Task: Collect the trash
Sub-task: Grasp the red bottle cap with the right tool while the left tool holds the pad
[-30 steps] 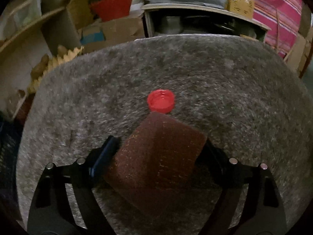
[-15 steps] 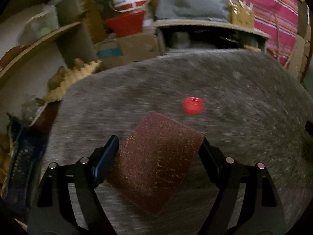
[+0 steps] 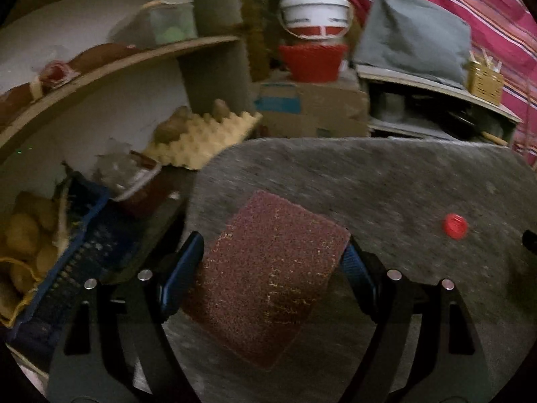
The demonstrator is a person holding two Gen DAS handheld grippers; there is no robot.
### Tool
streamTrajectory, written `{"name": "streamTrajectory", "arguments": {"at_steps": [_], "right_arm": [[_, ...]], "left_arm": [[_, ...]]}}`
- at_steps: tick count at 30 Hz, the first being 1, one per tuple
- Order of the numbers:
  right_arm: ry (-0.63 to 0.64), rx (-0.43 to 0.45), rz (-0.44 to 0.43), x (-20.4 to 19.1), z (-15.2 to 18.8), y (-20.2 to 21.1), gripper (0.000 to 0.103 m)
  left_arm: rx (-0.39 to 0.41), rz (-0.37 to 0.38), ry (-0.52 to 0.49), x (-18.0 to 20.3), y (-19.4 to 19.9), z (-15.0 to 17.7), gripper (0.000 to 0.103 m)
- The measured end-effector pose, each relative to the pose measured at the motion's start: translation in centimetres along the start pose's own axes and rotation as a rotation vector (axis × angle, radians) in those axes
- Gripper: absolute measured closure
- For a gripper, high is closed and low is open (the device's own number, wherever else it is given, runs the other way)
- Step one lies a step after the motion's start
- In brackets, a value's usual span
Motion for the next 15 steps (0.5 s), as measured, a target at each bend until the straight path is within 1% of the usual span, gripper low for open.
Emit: {"name": "streamTrajectory", "arguments": {"at_steps": [2, 6, 8, 9, 10, 11, 12, 13, 14, 15], "right_arm": [[0.012, -0.011, -0.053, -2.4, -1.0, -1.2, 0.006], [0.054, -0.049, -0.093, -5.9, -1.7, -3.1, 0.007], [0.066, -0.069, -0.112, -7.3, -1.9, -4.0, 0.008], [0.068, -0.079, -0.116, -7.7, -2.0, -4.5, 0.011], [0.07, -0.093, -0.124, -8.3, -2.1, -5.1, 0.021], [0.072, -0.104, -0.132, -8.6, -2.1, -5.4, 0.027], [0.074, -0.12, -0.141, -9.0, -2.2, -5.8, 0.034], [0.076, -0.14, -0.151, -9.4, -2.2, -6.4, 0.037], [0.076, -0.148, -0.151, -9.6, -2.2, -6.8, 0.037], [0.077, -0.144, -0.148, -9.8, -2.3, -6.9, 0.04]], "left_arm": [[0.012, -0.003, 0.027, -1.0, -0.1, -0.2, 0.024], [0.034, -0.034, 0.069, -2.8, -0.4, -0.8, 0.024], [0.037, -0.036, 0.095, -3.5, -0.3, -1.0, 0.024], [0.038, -0.033, 0.11, -3.9, -0.4, -1.1, 0.024], [0.038, -0.03, 0.119, -4.1, -0.3, -1.2, 0.024], [0.04, -0.028, 0.128, -4.2, -0.3, -1.2, 0.024], [0.04, -0.028, 0.132, -4.3, -0.3, -1.2, 0.024], [0.039, -0.028, 0.134, -4.3, -0.3, -1.3, 0.024], [0.039, -0.028, 0.135, -4.3, -0.2, -1.2, 0.024], [0.039, -0.03, 0.138, -4.3, -0.2, -1.2, 0.024]]}}
Point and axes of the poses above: each gripper's, at about its wrist camera, not at the fingertips, and y roughly against the way its jaws point, x to its right, z to its underside, the point moved 4 cm from there along -y, roughly the way its jaws point, and after that the axes turned 2 degrees about -x, right-handed, at the moved point
